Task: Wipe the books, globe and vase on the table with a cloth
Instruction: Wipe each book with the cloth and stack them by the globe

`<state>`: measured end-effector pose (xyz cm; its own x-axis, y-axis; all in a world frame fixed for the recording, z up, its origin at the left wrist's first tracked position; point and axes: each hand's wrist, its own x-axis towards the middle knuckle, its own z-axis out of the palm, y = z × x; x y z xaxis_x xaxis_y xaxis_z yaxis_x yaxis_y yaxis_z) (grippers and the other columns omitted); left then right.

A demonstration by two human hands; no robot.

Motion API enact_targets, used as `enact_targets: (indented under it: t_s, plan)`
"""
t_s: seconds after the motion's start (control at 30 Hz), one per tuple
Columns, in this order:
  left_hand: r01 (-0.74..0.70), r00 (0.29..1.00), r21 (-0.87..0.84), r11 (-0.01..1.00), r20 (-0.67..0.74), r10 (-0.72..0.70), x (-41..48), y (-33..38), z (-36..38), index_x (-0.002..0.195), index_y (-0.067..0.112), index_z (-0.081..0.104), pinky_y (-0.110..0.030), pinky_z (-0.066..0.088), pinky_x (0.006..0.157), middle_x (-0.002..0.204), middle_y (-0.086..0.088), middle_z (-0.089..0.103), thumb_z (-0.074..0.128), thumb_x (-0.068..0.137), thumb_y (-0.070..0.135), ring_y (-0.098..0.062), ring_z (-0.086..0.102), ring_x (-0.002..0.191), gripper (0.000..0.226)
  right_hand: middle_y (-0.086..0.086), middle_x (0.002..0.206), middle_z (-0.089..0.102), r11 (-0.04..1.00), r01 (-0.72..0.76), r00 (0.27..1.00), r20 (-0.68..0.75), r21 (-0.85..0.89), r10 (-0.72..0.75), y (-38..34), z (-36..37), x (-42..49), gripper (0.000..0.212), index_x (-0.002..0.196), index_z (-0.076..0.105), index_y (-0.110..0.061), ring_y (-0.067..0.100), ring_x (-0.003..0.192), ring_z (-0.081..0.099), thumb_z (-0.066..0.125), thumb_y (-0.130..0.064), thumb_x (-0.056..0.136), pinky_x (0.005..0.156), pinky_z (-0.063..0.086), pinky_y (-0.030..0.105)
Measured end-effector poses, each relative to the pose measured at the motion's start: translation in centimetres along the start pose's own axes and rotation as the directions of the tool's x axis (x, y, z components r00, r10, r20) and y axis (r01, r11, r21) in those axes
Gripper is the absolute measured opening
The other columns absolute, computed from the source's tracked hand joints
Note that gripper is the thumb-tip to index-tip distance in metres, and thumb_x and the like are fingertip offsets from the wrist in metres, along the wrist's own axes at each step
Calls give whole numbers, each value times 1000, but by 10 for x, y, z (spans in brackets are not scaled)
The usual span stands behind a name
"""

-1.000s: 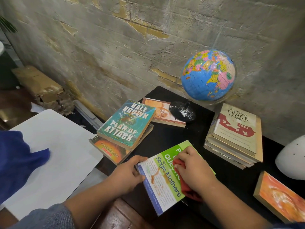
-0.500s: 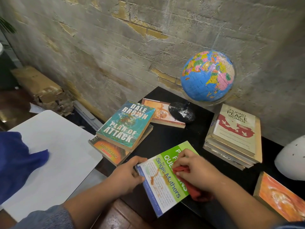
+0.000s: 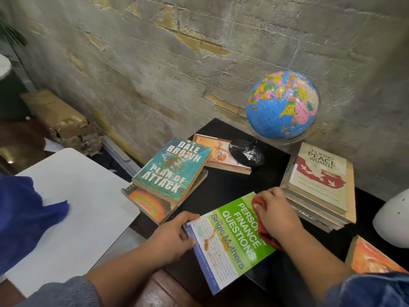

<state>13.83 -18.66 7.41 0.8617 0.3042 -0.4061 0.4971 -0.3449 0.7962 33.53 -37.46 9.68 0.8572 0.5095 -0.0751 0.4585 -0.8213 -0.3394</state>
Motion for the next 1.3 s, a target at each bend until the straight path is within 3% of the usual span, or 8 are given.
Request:
enact_targets:
  t_s: [0.07,0.2,0.37,0.5,0.7,0.87,1.0,1.3]
  plan:
    - [4,1000,-3,1000,2,-4,0,0,0,121,44,43,-32,59,62,98,-6,68,63,88,17,-25,67,86,48,-5,122,37,996,-3,1000,-29,-85,1,-19,8,0,28,121,57,-24,19,102,55,52,-32,95,91,48,33]
    - [-1,1000,-26,1000,12,2,-2,2,-2,117,46,43,-36,60,64,101,-7,68,63,87,17,-25,67,89,47,-15,123,33,951,308,932,194,21,-307,-41,13,-12,29,123,54,-35,8,105,50,55,-38,94,93,43,26]
    - [4,1000,-26,1000,13,-4,-1,3,-2,116,47,43,-38,60,64,102,-7,68,64,87,16,-28,67,88,47,-12,123,35,993,117,991,67,-27,-115,-35,4,-5,29,124,55,-33,13,105,52,53,-37,95,92,46,30]
    - [10,1000,-55,998,22,-9,-3,5,-3,119,43,45,-31,58,63,100,-11,68,63,88,14,-28,67,78,46,-21,121,34,935,351,908,230,42,-351,-39,9,-35,26,119,57,-39,3,103,47,55,-39,93,91,41,21]
    - [3,999,-68,998,32,-1,-5,8,-4,120,39,44,-30,59,65,95,-6,70,61,89,11,-15,67,63,45,-17,112,36,1000,5,1000,-18,22,-5,4,0,-50,26,116,61,-34,5,95,52,57,-41,92,88,43,22]
    - [2,1000,-88,996,28,1,-7,11,-6,116,40,46,-31,58,65,94,-10,71,61,88,9,-16,66,63,44,-27,108,35,976,187,973,113,109,-199,5,7,-90,23,112,59,-43,-1,99,51,59,-44,89,89,43,16]
    - [20,999,-114,993,47,-14,-7,11,-4,120,36,44,-31,58,65,93,-9,70,59,90,9,-18,67,66,43,-21,102,34,993,-56,995,-79,105,64,30,-2,-89,23,111,64,-35,2,89,49,61,-38,89,82,41,20]
    - [117,993,-485,867,66,-97,-14,11,4,121,24,48,-31,58,58,94,-24,68,53,93,1,-21,66,61,37,-20,104,40,969,-53,997,65,241,39,7,-2,-86,16,95,58,-41,0,96,49,68,-31,87,84,33,15]
